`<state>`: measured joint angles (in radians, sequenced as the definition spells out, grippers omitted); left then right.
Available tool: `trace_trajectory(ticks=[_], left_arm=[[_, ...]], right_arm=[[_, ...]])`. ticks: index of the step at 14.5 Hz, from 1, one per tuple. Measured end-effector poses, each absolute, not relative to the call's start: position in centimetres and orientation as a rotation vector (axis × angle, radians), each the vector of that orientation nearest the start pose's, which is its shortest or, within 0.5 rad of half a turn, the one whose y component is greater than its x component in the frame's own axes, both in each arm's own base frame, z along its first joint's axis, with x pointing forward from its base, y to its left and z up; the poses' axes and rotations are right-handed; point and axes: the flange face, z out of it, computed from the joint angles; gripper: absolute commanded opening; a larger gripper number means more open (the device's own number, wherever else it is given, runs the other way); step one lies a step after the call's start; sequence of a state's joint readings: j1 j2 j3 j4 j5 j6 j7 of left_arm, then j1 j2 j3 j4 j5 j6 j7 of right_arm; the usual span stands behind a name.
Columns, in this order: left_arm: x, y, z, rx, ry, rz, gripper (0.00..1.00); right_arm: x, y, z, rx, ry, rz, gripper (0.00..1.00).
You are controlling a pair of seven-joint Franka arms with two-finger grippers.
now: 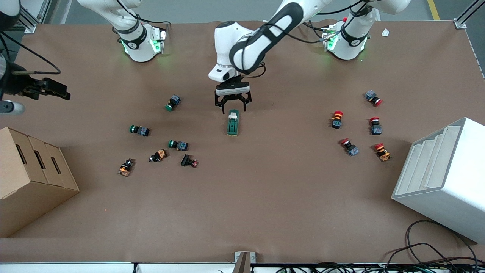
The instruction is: Close load switch with both arms
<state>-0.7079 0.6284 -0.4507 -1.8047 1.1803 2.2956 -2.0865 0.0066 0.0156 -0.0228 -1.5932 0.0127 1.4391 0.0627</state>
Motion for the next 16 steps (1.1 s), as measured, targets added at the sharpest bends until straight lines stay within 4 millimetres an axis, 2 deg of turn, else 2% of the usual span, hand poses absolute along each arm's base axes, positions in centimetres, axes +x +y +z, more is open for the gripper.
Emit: trace_trajectory(ticks=[3,6,8,11,16], left_arm=[[27.4,-58.7,18.9,-3.046,-0.265,-1.057,0.98],[25.8,-58.6,17.0,-3.0,-0.189,-1.15,0.98],[25.3,-58.4,16.0,-2.956,-0.128,-1.205,0.98],[24.5,-58.2,14.7,-2.904,-0.079,-1.244,0.98],[23.2,-57.6,12.1,-2.846,-0.046,-1.375,0.98]], right_arm=[[54.2,3.5,58.9,-3.119,0.325,0.284,1.0],[54.2,9.4,56.3,-3.073,0.541,0.293,1.0],[53.8,13.8,53.9,-3.047,0.666,0.281,1.0],[52.3,20.3,49.8,-3.017,0.767,0.247,1.0],[49.5,29.4,42.4,-2.978,0.931,0.224,1.0]])
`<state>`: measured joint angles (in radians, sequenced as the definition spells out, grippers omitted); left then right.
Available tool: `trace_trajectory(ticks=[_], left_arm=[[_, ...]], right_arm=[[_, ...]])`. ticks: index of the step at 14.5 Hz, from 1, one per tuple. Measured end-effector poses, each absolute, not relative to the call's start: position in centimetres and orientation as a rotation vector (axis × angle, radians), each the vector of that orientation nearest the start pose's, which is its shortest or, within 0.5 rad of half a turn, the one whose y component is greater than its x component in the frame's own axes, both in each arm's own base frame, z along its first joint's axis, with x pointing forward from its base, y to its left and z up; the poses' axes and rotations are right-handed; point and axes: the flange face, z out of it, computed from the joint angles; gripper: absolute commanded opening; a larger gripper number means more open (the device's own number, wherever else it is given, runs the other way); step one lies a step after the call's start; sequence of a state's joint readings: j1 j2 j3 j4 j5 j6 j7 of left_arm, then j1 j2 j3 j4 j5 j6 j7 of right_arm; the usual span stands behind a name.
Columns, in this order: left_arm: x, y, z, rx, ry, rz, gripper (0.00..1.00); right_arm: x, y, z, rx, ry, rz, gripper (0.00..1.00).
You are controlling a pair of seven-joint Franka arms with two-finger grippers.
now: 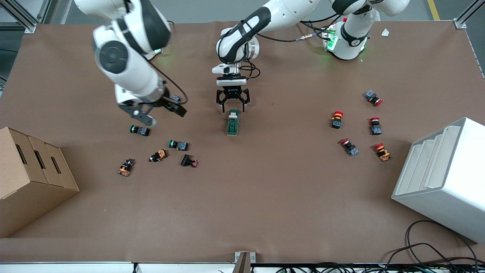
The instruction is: Close load switch with both arms
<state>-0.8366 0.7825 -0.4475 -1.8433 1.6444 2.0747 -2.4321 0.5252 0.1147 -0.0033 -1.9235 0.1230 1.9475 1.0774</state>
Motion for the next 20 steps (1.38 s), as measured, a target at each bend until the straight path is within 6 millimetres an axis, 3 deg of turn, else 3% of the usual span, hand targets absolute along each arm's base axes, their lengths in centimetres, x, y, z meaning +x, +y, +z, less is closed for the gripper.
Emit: trace_trajectory(ticks=[5,11,15,20], left_arm=[[22.8,-56.5,9.3,-2.785,0.031,-1.451,0.99],[21.5,-56.8,9.1,-2.773,0.047,-1.48,0.99],[21.0,-56.6,8.4,-2.765,0.028,-1.548,0.99],[20.9,-56.5,8.2,-2.755,0.029,-1.568,0.99]], right_arm=[[47.9,37.0,35.1,-2.901,1.047,0.235,1.0],[44.5,43.0,28.3,-2.868,1.086,0.287,1.0],[42.3,45.8,25.2,-2.847,1.122,0.272,1.0],[41.2,47.6,22.4,-2.812,1.148,0.221,1.0]])
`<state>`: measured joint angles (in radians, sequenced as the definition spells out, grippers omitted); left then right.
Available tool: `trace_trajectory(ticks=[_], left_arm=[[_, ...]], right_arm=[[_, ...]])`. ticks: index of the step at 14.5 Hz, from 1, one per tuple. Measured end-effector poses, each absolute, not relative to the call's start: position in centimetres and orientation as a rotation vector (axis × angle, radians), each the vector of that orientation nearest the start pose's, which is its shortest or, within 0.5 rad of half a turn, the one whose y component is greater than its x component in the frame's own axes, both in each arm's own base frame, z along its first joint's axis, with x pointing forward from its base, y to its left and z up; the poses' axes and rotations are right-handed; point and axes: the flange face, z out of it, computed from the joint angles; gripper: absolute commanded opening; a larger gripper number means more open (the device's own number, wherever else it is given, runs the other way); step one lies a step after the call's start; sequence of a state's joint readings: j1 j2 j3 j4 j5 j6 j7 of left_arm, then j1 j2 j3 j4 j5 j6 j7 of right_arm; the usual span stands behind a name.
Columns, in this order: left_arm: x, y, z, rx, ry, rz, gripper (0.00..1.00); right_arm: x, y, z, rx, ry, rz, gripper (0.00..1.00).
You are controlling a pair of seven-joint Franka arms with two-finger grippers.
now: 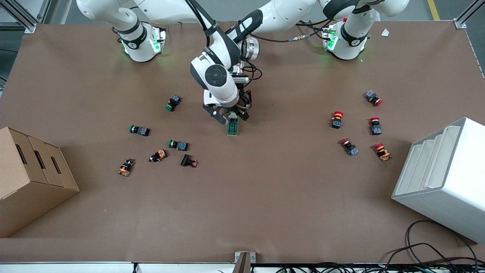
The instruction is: Close load switch with both arms
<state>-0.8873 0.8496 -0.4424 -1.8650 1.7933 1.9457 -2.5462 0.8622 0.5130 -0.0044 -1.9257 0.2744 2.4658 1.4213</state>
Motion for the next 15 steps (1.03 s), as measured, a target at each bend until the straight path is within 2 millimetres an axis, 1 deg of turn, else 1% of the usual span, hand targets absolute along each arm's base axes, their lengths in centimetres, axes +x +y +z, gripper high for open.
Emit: trace_trajectory(ticks=[3,5,7,12,15], left_arm=[[20.9,-56.5,8.2,-2.755,0.03,-1.569,0.99],[20.9,-56.5,8.2,-2.755,0.029,-1.569,0.99],[20.9,-56.5,8.2,-2.755,0.029,-1.569,0.99],[20.9,-56.5,8.2,-2.755,0.026,-1.57,0.99],[21.0,-56.5,8.2,-2.755,0.023,-1.572,0.99]], right_arm=[[41.3,47.9,21.0,-2.791,1.155,0.192,1.0],[41.8,48.0,20.7,-2.782,1.16,0.182,1.0],[42.2,48.0,20.9,-2.775,1.165,0.178,1.0],[42.4,48.1,21.2,-2.774,1.167,0.181,1.0],[43.0,48.1,21.9,-2.767,1.186,0.2,1.0]])
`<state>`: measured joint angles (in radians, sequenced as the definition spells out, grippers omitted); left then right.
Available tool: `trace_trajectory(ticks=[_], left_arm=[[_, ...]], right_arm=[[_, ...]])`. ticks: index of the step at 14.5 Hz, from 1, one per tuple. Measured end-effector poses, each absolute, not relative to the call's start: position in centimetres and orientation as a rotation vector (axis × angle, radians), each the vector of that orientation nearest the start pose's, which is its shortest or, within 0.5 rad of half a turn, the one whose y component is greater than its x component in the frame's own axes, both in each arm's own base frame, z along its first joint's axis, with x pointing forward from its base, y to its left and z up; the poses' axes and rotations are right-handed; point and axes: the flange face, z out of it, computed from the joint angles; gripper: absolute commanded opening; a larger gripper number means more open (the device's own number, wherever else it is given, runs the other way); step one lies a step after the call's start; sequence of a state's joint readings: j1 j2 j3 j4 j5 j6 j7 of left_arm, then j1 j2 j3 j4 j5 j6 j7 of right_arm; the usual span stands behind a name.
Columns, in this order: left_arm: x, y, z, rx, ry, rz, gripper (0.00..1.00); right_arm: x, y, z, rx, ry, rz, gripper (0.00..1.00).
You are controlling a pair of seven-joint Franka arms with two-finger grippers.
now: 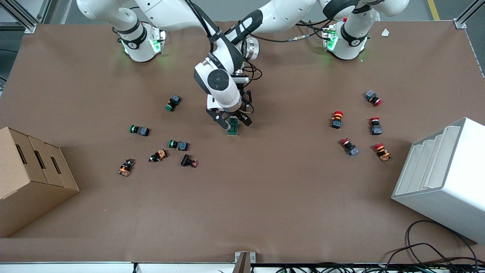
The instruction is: Close load switch with both arms
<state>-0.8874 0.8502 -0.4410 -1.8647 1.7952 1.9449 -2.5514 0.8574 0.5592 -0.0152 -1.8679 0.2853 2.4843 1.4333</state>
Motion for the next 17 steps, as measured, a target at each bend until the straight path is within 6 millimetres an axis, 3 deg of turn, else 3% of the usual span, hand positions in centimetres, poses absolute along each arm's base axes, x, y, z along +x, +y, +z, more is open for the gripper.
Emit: trace_trajectory(ticks=[3,6,12,17], left_arm=[[21.0,-56.5,8.2,-2.755,0.022,-1.572,0.99],[21.0,-56.5,8.2,-2.755,0.021,-1.573,0.99],[21.0,-56.5,8.1,-2.755,0.021,-1.573,0.99],[21.0,-56.5,8.1,-2.755,0.021,-1.573,0.99]], right_arm=[[44.3,47.8,23.6,-2.74,1.208,0.203,1.0],[47.1,47.0,24.9,-2.677,1.212,0.138,1.0],[49.0,45.9,25.0,-2.664,1.202,0.114,1.0],[49.5,46.2,22.9,-2.675,1.206,0.115,1.0]])
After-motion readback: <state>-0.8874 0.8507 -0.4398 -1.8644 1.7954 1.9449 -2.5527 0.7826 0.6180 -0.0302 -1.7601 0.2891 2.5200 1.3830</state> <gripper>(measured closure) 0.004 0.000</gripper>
